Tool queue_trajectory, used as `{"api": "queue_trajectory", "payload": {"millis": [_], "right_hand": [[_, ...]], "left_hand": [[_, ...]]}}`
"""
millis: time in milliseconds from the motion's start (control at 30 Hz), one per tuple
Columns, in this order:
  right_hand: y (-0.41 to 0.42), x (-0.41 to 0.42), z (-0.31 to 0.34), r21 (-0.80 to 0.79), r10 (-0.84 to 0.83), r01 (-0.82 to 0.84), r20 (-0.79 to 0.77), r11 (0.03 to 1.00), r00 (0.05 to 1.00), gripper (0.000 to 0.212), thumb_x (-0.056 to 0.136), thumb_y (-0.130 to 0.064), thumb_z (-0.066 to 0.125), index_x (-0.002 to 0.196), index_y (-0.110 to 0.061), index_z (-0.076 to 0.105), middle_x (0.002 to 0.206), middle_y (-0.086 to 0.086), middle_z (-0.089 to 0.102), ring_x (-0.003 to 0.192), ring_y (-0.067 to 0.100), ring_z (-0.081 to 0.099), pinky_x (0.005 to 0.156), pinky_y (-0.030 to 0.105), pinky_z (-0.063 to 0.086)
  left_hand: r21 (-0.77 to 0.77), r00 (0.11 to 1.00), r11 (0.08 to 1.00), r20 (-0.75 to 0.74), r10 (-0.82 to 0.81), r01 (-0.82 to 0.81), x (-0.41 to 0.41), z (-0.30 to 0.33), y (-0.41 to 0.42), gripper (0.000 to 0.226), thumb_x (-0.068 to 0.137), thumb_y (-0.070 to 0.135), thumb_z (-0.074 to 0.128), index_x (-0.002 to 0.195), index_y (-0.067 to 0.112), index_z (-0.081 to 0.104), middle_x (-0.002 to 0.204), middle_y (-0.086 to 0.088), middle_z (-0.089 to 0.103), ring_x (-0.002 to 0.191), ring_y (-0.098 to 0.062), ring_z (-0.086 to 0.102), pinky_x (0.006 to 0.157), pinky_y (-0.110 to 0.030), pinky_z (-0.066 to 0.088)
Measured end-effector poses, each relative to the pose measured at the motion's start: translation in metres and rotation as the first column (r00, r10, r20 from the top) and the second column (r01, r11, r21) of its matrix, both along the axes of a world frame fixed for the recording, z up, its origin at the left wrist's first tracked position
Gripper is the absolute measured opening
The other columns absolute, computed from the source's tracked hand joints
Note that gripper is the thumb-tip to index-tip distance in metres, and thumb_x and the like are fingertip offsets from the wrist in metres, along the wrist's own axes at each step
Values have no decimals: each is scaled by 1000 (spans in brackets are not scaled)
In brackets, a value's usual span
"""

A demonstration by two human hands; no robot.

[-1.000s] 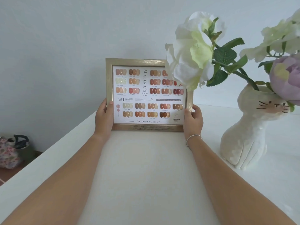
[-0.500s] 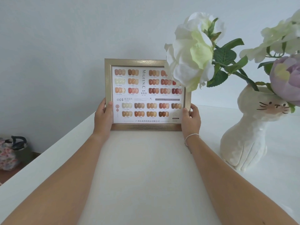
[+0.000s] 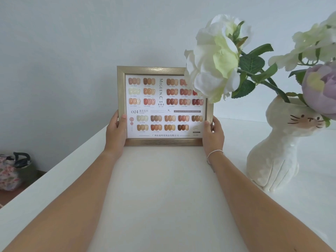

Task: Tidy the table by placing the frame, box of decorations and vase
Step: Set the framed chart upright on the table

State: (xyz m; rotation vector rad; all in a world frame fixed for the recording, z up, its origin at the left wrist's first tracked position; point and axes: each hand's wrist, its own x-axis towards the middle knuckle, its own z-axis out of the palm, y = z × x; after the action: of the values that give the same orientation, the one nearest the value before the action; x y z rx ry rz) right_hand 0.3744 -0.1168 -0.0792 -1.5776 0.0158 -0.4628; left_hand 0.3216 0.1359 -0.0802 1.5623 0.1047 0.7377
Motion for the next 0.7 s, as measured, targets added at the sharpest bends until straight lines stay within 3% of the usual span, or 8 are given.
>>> {"api": "queue_trajectory", "payload": {"millis": [67, 167, 300, 367, 467, 533, 600, 700], "right_hand": [[0, 0, 0, -5, -6, 6, 0, 1000, 1000, 32, 91, -28, 44, 123, -27, 52, 83, -14, 55, 76, 0, 54, 57, 9, 36], [-1, -1, 0, 1, -16, 16, 6, 1000, 1000, 34, 91, -30, 46, 125, -28, 51, 88, -10, 55, 85, 10, 57, 62, 13, 38], [-1, -4, -1, 26, -38, 38, 3, 999, 999, 42, 90, -34, 48, 132, -28, 45, 105, -4, 55, 90, 7, 54, 80, 21, 38], [-2, -6, -1, 21, -57, 56, 12, 998, 998, 44, 90, -33, 47, 133, -27, 43, 114, -4, 50, 89, 4, 51, 81, 18, 35], [-2, -13, -1, -38, -91, 93, 43, 995, 995, 44, 91, -31, 47, 134, -23, 42, 128, -5, 45, 101, 4, 46, 82, 12, 32], [-4, -20, -1, -93, -118, 123, 57, 988, 991, 45, 91, -31, 47, 134, -20, 42, 134, -3, 43, 111, 6, 44, 88, 15, 30], [-6, -28, -1, -125, -129, 136, 64, 983, 990, 45, 90, -31, 48, 134, -19, 43, 136, -1, 42, 122, 12, 43, 92, 18, 29], [-11, -44, -1, -165, -124, 135, 75, 977, 989, 44, 89, -29, 48, 131, -18, 44, 137, 0, 42, 126, 17, 41, 100, 23, 29]], "left_hand": [[2, 1000, 1000, -8, 15, -15, -1, 0, -1, 30, 95, 34, 40, 119, 41, 55, 100, 22, 69, 99, -4, 65, 83, -24, 51], [19, 999, 1000, -23, 24, -24, -3, -1, -3, 30, 94, 36, 38, 119, 40, 55, 102, 22, 68, 97, 0, 64, 77, -16, 48], [36, 997, 998, -53, 57, -55, -7, -1, -4, 31, 94, 37, 38, 121, 38, 54, 103, 16, 67, 94, -1, 64, 69, -9, 46], [37, 995, 996, -65, 80, -77, -8, -1, -4, 33, 94, 37, 39, 124, 35, 53, 101, 7, 67, 92, -6, 63, 68, -10, 46], [-19, 987, 991, -92, 133, -135, -13, -3, -4, 41, 93, 39, 42, 133, 30, 46, 101, 10, 62, 96, -10, 58, 74, -17, 42], [-44, 977, 982, -115, 178, -184, -18, -3, -4, 44, 92, 40, 45, 135, 29, 43, 103, 16, 56, 97, -5, 53, 78, -16, 39], [-44, 970, 977, -138, 201, -209, -27, -4, -5, 45, 92, 41, 45, 135, 29, 43, 112, 12, 54, 103, -9, 52, 90, -25, 43], [-29, 964, 974, -151, 218, -225, -45, -4, -7, 44, 91, 39, 45, 134, 29, 44, 105, 17, 53, 109, -15, 53, 101, -37, 42]]}}
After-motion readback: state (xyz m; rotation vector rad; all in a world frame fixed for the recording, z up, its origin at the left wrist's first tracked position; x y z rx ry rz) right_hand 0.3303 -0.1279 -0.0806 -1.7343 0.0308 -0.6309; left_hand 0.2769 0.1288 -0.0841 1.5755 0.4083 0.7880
